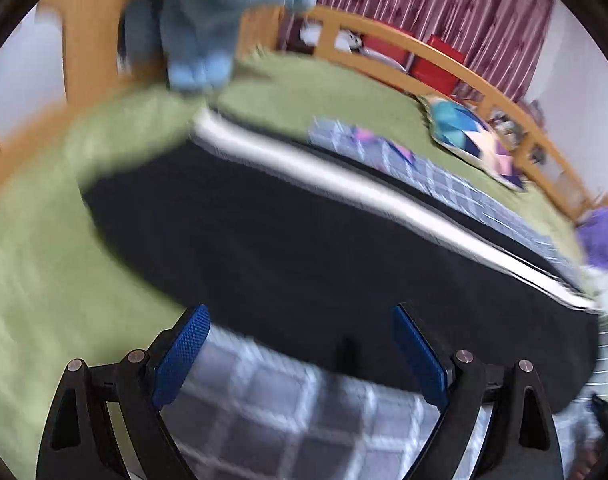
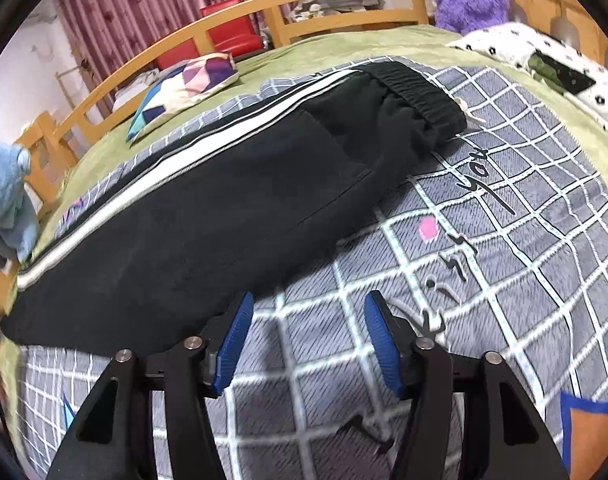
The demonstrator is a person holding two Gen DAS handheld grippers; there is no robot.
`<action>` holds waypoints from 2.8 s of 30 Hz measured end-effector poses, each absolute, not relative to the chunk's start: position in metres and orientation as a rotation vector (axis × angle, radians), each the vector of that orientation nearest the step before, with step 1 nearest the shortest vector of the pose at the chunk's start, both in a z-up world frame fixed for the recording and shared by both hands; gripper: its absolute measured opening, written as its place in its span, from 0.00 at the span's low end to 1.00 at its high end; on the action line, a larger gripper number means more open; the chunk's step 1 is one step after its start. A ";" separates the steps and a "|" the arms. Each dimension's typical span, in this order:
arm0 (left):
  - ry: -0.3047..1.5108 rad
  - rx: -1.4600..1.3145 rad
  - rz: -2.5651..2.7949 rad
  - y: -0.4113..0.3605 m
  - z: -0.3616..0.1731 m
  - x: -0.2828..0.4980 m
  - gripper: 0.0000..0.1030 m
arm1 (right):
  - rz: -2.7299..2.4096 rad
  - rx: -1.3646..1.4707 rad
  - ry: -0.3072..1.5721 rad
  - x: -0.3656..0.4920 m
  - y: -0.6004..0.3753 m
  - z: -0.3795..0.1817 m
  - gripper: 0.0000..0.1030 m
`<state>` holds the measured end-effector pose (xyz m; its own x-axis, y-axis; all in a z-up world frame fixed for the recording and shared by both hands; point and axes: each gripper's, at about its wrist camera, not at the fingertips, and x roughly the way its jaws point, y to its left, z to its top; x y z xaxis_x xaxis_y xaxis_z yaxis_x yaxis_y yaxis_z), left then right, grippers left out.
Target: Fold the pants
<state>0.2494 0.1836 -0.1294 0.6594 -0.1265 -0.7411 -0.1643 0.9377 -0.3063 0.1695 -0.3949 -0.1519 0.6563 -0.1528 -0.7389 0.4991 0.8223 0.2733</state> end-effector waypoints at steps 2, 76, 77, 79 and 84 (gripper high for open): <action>0.898 -0.496 -0.048 0.186 -0.152 0.244 0.89 | -0.369 0.552 0.735 0.177 -0.410 -0.155 0.65; 0.872 -0.183 0.214 0.173 -0.076 0.083 0.73 | -0.527 0.365 0.782 -0.007 -0.478 -0.085 0.59; 0.871 -0.182 0.211 0.174 -0.074 0.088 0.73 | -0.504 0.345 0.757 0.002 -0.465 -0.077 0.59; 0.880 -0.181 0.203 0.174 -0.073 0.097 0.73 | -0.444 0.325 0.733 0.023 -0.443 -0.068 0.59; 0.912 -0.139 0.151 0.167 -0.077 0.120 0.73 | -0.284 0.275 0.742 0.108 -0.373 -0.075 0.59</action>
